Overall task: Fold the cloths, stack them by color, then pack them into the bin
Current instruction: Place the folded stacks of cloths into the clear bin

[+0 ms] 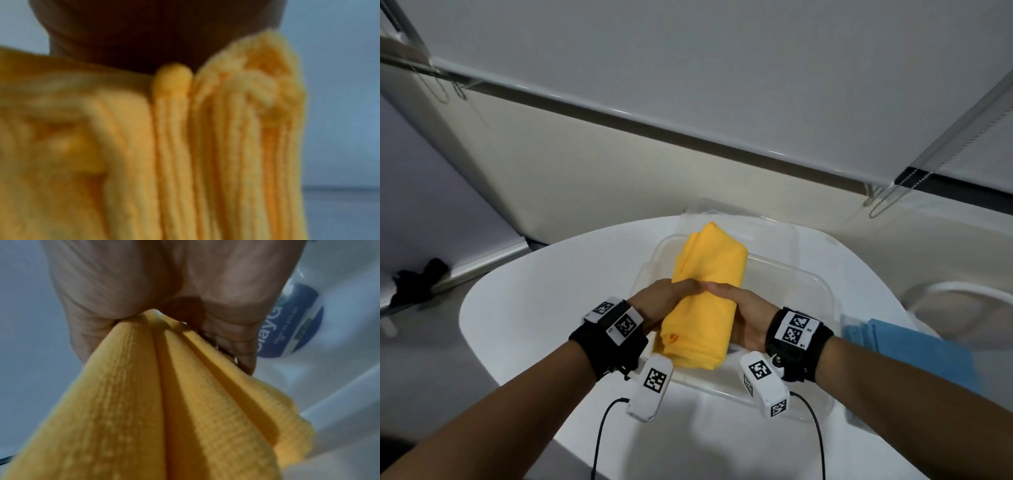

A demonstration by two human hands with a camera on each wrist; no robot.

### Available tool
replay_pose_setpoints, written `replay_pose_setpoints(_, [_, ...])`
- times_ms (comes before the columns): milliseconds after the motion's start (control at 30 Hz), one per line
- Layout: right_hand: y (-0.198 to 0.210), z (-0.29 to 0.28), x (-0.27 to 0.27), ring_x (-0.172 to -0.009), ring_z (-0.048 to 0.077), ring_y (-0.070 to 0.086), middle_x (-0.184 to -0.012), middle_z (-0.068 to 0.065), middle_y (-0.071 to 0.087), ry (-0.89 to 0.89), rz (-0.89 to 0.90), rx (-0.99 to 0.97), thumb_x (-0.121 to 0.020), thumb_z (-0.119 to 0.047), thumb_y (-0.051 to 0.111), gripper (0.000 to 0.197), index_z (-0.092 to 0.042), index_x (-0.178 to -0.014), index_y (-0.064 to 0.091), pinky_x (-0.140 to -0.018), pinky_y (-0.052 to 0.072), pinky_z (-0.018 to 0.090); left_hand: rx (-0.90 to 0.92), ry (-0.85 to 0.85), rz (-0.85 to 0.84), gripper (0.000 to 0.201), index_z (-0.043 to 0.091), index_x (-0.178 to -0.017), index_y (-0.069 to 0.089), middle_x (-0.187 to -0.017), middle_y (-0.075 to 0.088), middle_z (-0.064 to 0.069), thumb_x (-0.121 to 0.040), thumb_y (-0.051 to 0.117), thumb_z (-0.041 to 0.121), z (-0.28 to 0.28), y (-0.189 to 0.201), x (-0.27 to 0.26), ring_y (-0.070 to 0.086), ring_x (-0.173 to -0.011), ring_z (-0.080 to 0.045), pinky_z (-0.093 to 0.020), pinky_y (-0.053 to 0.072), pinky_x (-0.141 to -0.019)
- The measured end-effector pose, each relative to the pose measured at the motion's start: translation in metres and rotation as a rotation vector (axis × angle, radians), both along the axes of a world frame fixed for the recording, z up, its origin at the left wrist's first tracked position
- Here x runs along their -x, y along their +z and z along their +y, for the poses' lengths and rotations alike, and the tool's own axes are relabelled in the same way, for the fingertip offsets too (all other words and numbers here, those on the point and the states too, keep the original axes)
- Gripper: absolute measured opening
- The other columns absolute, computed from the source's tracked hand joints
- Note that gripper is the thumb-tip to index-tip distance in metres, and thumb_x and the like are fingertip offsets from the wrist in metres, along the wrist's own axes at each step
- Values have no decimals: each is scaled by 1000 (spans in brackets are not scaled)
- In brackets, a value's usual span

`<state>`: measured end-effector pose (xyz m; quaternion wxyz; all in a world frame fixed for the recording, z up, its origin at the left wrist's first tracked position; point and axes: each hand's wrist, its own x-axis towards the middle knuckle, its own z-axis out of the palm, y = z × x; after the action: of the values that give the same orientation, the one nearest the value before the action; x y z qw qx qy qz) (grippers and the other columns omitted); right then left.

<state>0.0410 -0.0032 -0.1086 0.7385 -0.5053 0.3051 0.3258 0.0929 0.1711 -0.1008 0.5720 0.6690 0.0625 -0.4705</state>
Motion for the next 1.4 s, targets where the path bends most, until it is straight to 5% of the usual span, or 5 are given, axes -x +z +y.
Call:
replay_pose_setpoints(267, [-32,-12,-6,-119,37,59,-128,15,64,8,67,-42,-58,-30,89,84,-14,-133,56,-108,38,56,-304,-112,-276,117,14,-153,16,-153,32,-2,-63,61,75,-5,13,3,37,-137,-24,-33,33,-108])
replay_pose_setpoints(433, [-44,-5,-16,-113,36,62,-120,14,68,85,154,77,-59,-26,82,74,-15,-128,56,-100,46,54,-440,-92,-887,64,26,-124,59,-134,52,0,-75,45,64,26,30,-8,48,-124,-18,-35,38,-106])
replay_pose_setpoints(1100, [-69,14,-48,-102,21,58,-117,-1,58,420,239,312,-62,-48,88,72,-23,-120,53,-77,48,32,-786,-655,-692,75,34,-150,13,-161,-3,-4,-88,54,26,39,5,-8,49,-125,-33,-38,47,-98])
replay_pose_setpoints(1233, [-24,-6,-58,-72,17,54,-75,-3,52,1034,-257,1057,-87,-65,54,46,-19,-85,55,-58,41,24,-922,-742,-885,56,21,-139,36,-158,-16,-15,-90,53,42,28,13,13,-1,-147,-36,-50,21,-114])
replay_pose_setpoints(1400, [-24,-6,-52,-109,29,51,-125,9,46,1023,-783,1229,-91,-36,56,45,-17,-130,46,-88,48,40,-846,-1052,-1058,46,18,-122,57,-134,47,-9,-96,34,48,-2,24,30,45,-120,-29,-46,27,-104])
